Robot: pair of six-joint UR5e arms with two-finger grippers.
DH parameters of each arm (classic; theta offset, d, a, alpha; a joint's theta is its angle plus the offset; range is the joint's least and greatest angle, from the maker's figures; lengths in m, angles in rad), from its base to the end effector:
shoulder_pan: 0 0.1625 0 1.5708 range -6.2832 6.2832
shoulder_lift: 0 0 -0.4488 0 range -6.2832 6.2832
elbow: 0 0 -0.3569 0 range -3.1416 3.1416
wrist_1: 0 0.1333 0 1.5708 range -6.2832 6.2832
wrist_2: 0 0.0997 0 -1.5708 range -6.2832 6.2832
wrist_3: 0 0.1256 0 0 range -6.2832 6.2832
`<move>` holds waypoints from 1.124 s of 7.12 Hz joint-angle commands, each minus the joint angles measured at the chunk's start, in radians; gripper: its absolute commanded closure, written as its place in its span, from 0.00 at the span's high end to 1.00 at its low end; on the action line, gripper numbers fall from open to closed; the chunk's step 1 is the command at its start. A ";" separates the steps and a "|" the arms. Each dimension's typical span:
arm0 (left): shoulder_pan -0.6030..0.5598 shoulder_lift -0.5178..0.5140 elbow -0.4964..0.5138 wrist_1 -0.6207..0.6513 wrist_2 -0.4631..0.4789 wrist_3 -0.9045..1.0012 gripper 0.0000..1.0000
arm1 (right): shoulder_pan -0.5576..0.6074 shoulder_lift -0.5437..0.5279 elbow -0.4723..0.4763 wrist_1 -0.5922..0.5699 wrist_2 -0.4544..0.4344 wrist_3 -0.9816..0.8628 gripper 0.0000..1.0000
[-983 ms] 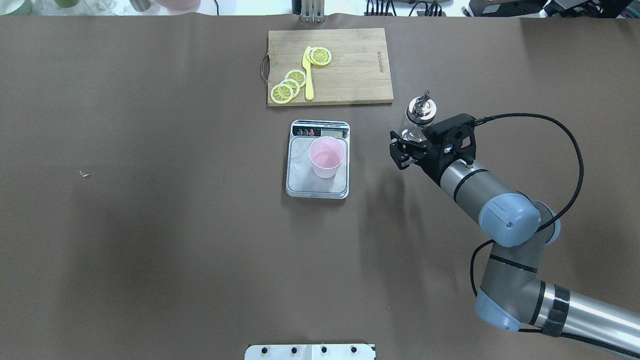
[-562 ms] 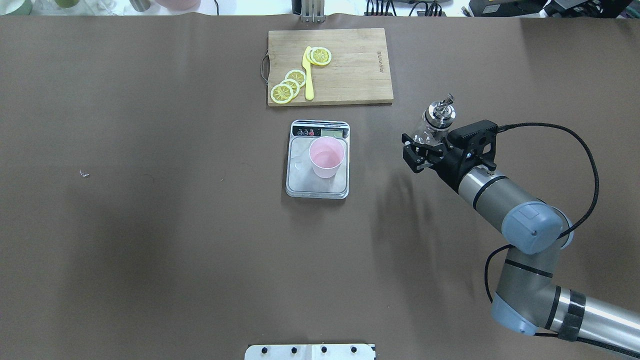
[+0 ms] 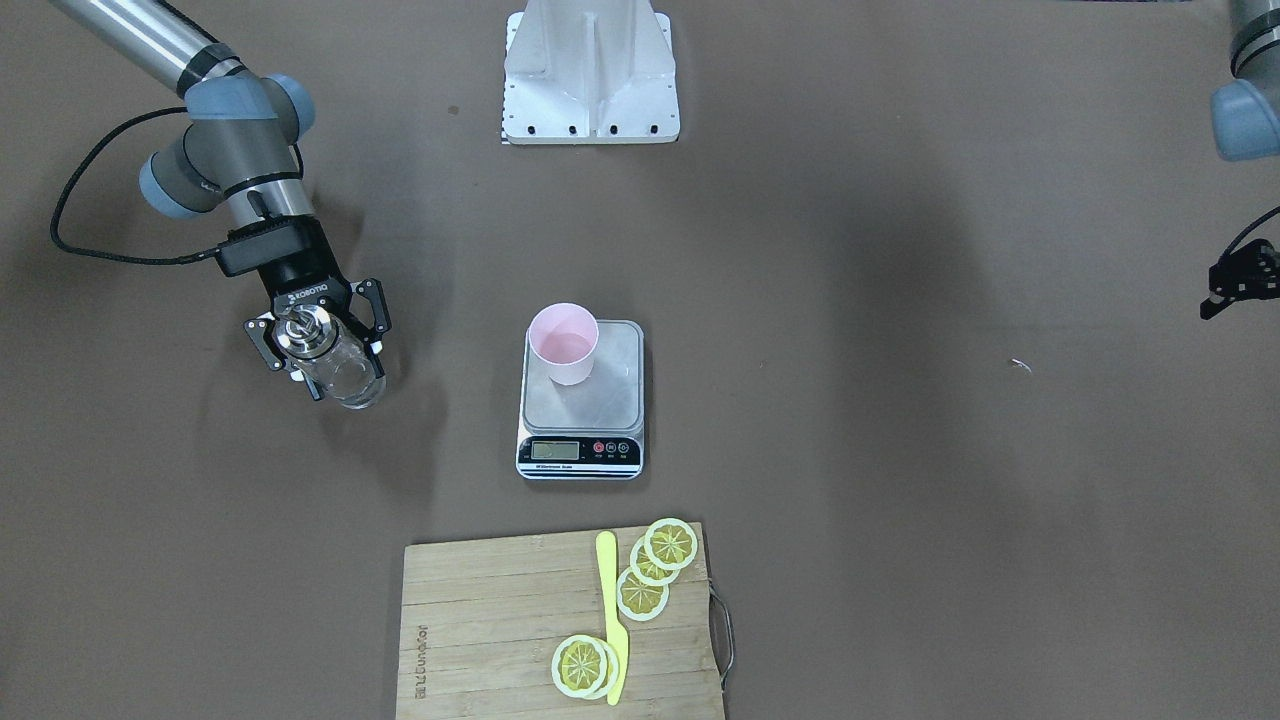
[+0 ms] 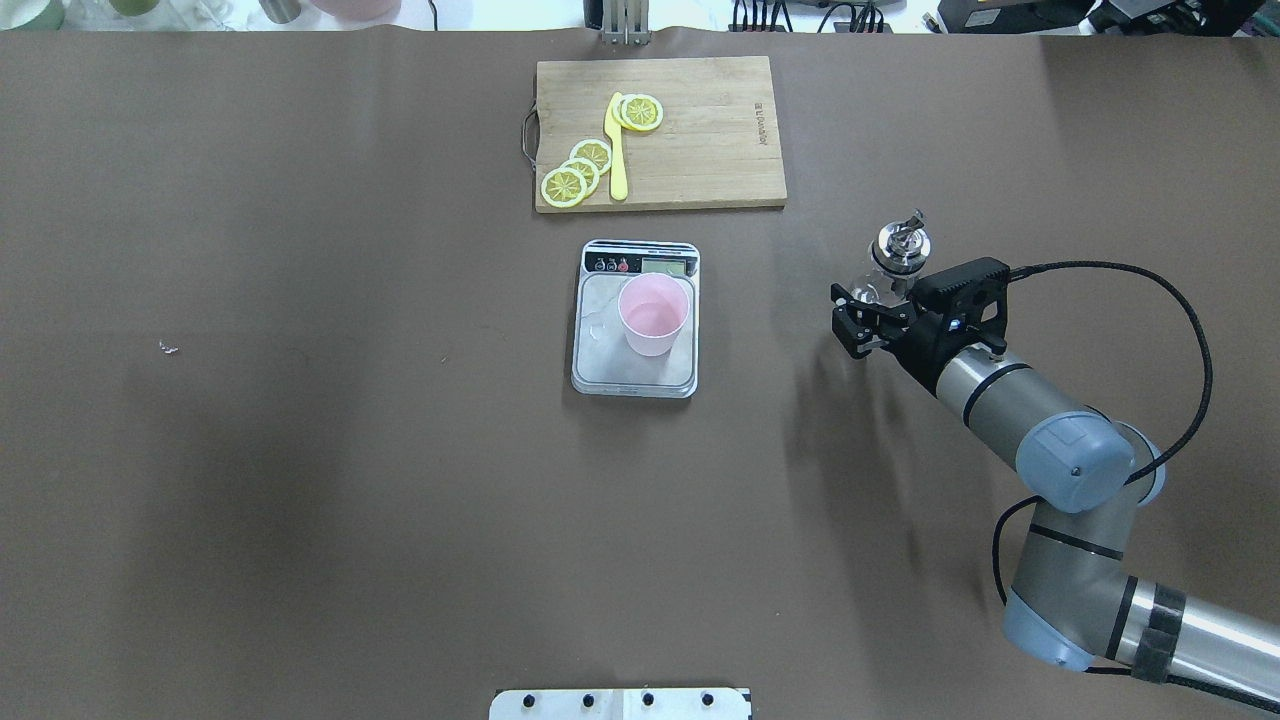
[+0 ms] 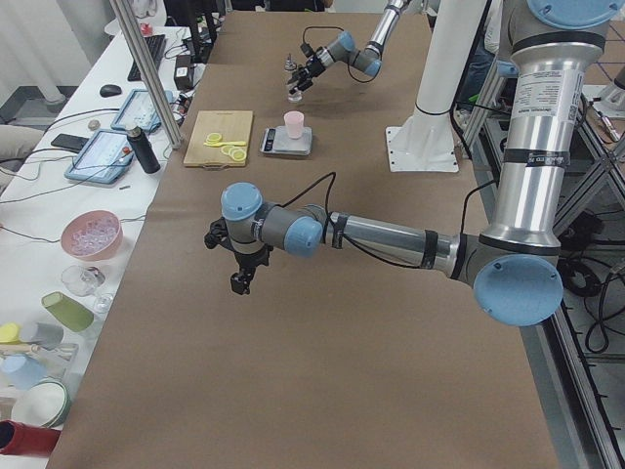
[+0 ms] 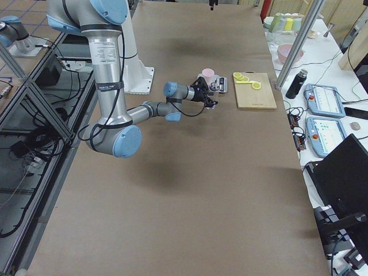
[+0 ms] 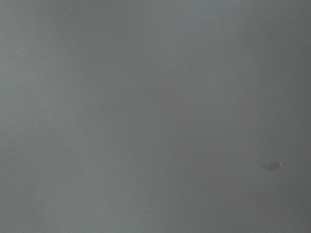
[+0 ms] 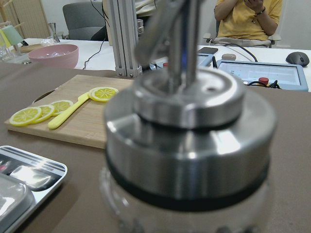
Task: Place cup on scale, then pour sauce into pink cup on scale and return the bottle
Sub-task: 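Carry the upright sauce dispenser away from the scale with the right gripper, then lower the sauce dispenser onto the table with the right gripper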
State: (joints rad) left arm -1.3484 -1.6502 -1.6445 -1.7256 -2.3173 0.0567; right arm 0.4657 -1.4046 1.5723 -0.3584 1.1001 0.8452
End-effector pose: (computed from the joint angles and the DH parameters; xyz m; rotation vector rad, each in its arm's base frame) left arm 0.0659 -0.5093 0.6131 0.2325 0.7667 0.3790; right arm -0.4104 -0.4192 0.4689 1.0791 -0.8950 0.1087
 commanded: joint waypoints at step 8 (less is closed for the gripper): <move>0.002 0.000 0.008 -0.031 0.003 -0.002 0.99 | -0.013 0.001 -0.029 0.001 0.000 0.014 0.16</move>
State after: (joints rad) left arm -1.3468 -1.6506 -1.6369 -1.7564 -2.3153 0.0552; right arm 0.4558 -1.4055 1.5463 -0.3570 1.0991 0.8589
